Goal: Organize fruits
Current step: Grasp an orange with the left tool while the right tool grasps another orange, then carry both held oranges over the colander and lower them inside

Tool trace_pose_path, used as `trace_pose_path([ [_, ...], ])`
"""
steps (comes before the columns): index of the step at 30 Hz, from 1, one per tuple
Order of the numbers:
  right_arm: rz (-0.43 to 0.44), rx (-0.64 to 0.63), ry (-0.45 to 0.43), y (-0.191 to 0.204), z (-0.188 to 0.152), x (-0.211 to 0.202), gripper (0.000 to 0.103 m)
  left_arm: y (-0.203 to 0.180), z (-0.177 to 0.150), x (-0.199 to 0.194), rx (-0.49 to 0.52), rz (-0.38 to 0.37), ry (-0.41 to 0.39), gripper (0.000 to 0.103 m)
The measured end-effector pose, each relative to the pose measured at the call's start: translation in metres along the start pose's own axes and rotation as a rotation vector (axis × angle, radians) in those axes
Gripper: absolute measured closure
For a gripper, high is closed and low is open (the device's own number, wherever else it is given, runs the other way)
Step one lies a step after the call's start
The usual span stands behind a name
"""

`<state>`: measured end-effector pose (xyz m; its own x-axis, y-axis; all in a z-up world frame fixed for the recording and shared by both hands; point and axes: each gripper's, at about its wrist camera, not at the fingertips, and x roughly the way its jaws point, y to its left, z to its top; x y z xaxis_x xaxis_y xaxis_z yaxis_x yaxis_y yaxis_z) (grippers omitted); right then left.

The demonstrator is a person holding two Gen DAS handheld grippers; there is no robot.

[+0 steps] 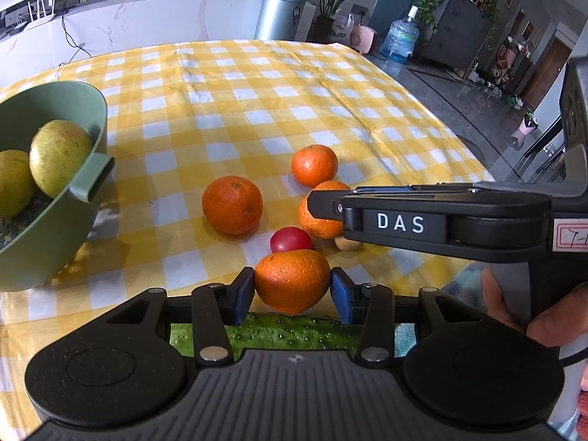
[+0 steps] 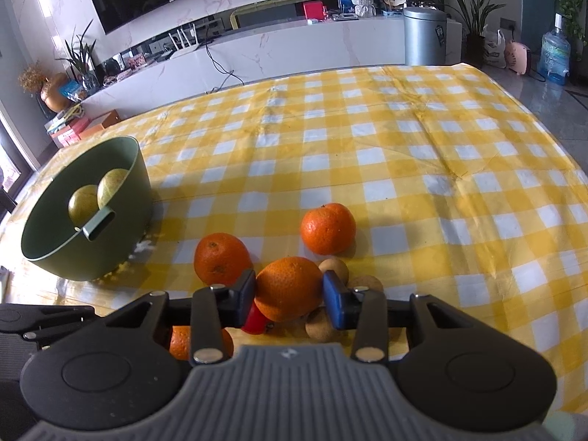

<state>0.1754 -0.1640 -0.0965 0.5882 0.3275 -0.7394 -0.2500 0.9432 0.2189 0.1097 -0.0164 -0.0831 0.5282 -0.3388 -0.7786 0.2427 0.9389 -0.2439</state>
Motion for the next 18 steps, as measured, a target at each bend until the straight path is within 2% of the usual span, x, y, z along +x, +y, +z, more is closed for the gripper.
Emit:
trace_pose_path([
  [8,0.053,0.071,-0.023,-0.01,-0.003,-0.016,0.067,0.0,0.001,-0.021,-0.019,0.019,-0.038,0.053],
  [18,0.116,0.091,-0.059,-0.006,-0.004,-0.036,0.067,0.008,0.008,-0.055,-0.062,0.047,-0.114,0.053],
])
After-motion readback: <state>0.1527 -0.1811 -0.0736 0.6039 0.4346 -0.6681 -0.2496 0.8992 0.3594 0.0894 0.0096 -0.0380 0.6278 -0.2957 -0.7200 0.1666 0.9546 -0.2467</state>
